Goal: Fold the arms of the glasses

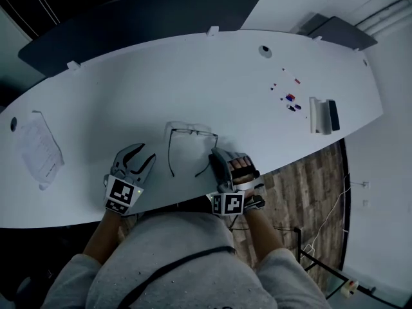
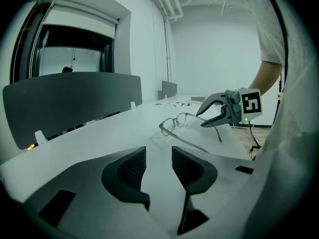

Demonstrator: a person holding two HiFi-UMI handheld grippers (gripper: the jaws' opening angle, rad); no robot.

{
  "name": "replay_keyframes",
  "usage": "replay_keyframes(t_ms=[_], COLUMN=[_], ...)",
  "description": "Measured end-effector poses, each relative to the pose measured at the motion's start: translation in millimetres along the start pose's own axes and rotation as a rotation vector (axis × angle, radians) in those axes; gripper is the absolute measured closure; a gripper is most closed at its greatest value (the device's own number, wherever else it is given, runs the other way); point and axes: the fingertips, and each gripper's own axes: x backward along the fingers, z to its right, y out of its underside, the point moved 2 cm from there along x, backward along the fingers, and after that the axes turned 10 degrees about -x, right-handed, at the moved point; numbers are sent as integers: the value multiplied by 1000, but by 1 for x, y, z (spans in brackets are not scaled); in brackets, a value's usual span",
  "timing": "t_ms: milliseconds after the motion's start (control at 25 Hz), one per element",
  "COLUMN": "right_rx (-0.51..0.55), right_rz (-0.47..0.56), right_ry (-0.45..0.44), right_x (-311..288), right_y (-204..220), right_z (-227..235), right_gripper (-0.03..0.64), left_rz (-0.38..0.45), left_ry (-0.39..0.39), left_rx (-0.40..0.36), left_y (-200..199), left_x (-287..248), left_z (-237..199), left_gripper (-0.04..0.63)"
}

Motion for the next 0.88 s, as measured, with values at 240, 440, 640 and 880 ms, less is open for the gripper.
replay_keyframes(t_ms=[240,440,640,880], right_rx=[-59,-225,-456,-574], right_rz=[134,235,312,349], right_ry=[16,-49,-258,-570], right_x=[5,7,6,9], right_y=[-9,-11,-9,-8], right_z=[21,40,46,46], right_gripper=[547,578,580,580], left_rz=[-32,-30,-2,56], left_ry=[-40,-58,-43,51], left_rx=[11,19,12,5], left_y=[3,-4,-18,-35], left_x=[-8,-14,-21,-29], left_z=[-15,-23,-20,-7], left_gripper=[433,433,422,417])
